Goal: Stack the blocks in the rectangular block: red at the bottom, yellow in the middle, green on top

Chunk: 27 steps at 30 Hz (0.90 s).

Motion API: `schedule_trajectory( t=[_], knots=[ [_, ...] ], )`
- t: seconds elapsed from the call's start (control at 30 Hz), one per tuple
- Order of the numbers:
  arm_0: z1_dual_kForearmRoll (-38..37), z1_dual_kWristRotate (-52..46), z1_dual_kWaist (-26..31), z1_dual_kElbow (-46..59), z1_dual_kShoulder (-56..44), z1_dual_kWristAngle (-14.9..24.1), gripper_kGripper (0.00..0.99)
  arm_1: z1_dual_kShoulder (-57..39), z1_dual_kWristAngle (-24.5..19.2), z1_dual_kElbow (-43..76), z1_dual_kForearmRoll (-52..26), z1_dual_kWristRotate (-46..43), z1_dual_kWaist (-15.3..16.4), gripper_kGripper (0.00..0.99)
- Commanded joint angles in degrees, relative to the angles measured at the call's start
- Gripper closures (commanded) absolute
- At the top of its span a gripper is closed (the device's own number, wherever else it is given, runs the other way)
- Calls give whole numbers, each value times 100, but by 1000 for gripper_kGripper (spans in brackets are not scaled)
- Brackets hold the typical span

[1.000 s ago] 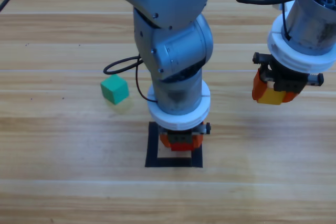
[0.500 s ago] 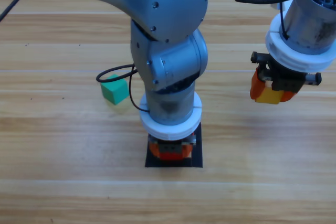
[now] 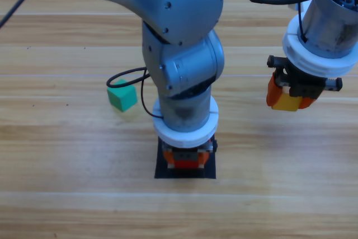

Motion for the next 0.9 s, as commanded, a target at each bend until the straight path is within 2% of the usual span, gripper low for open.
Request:
schedule_trajectory(
  t=[0.03,0.57,0.73,0.9],
  knots=[
    [-130,61,-109,16,407,92,918,359,59,-48,40,-38,-164,814],
    [-183,44,-109,156,381,312,898,403,42,-57,40,-47,-164,814],
    [-183,18,-109,200,310,312,726,403,33,-65,40,-47,-164,814],
    [-165,-88,-117,235,126,320,384,403,15,-48,40,-47,-164,814]
  ],
)
